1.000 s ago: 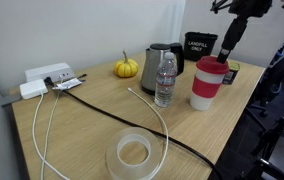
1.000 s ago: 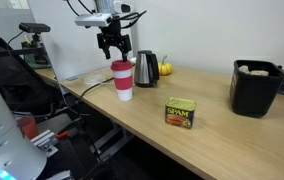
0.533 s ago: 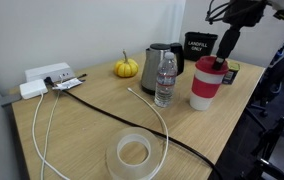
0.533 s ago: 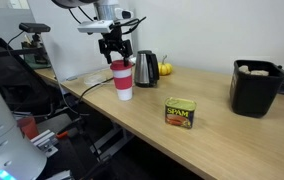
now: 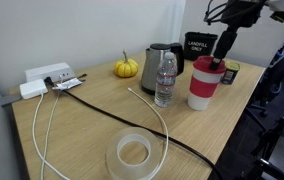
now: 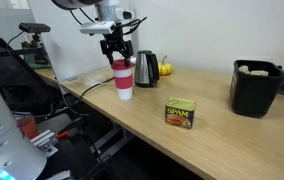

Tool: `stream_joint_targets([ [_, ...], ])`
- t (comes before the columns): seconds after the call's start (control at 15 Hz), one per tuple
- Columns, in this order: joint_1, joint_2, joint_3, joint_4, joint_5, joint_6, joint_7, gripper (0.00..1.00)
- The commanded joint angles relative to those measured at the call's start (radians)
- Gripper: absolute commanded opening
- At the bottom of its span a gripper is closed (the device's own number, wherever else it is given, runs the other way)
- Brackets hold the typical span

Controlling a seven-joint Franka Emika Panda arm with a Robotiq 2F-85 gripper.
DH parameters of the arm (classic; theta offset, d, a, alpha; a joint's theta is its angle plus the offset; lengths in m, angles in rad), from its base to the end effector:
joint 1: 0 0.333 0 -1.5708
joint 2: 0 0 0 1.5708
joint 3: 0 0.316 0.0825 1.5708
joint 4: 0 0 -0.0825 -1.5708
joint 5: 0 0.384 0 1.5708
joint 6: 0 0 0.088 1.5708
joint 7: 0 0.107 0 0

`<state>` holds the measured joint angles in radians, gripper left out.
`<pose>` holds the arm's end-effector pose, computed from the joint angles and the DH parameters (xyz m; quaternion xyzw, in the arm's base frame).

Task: Take the lid on the cup and put it on the table

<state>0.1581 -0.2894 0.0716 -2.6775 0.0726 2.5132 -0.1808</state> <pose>0.4020 0.0923 0.3403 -0.9825 -0.1751 -0.0621 0.0144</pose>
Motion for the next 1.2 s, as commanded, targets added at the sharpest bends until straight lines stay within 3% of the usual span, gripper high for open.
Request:
stream_joint_targets([
  [0.0,-0.014,0.014,0.002,-0.001,-0.027,0.023,0.018,0.65],
  [0.73,-0.008,-0.079,-0.041,-0.012,0.009,-0.052,-0.019,0.65],
  [1.13,-0.042,-0.145,-0.069,-0.009,-0.010,-0.060,0.015,0.65],
])
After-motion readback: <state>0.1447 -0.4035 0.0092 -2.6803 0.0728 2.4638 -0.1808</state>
